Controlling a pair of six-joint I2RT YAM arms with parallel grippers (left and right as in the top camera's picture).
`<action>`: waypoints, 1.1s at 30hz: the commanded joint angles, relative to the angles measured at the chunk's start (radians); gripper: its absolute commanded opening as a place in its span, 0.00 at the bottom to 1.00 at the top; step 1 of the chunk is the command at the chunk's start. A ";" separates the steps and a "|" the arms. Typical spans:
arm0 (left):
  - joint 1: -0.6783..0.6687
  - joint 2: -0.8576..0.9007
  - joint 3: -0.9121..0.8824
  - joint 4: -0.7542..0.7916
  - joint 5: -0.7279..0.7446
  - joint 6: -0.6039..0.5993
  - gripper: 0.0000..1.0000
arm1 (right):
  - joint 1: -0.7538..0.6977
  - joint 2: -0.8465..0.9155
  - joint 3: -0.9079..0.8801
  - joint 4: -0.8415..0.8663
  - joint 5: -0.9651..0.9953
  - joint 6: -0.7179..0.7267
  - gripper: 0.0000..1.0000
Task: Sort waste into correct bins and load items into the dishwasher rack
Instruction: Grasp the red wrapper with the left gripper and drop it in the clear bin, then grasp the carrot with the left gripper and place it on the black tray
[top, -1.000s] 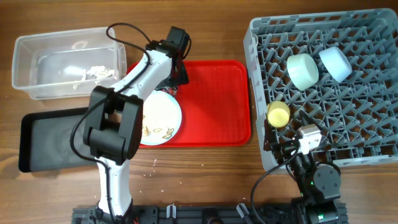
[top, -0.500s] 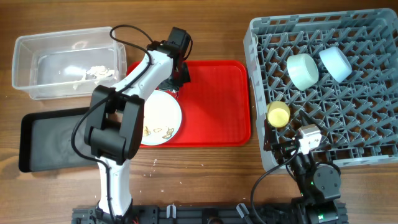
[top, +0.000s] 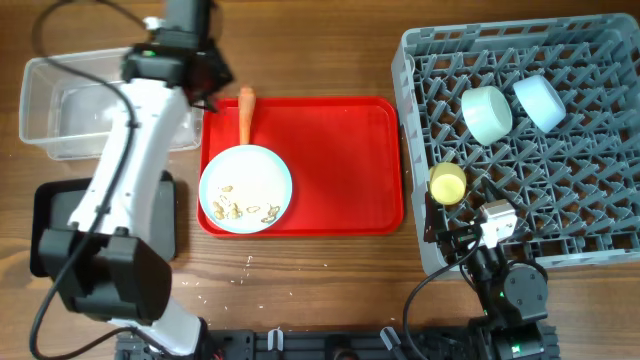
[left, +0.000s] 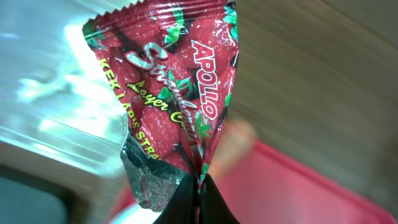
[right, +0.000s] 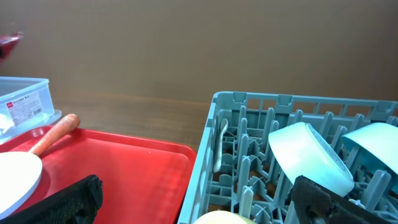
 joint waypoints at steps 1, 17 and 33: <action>0.096 0.103 -0.020 0.042 -0.061 -0.002 0.04 | -0.001 -0.004 -0.001 0.003 -0.012 0.008 1.00; 0.005 0.109 -0.008 -0.049 0.210 0.085 0.60 | -0.001 -0.004 -0.001 0.003 -0.012 0.008 0.99; -0.090 0.354 -0.081 0.200 0.019 0.167 0.61 | -0.001 -0.004 -0.001 0.003 -0.012 0.008 1.00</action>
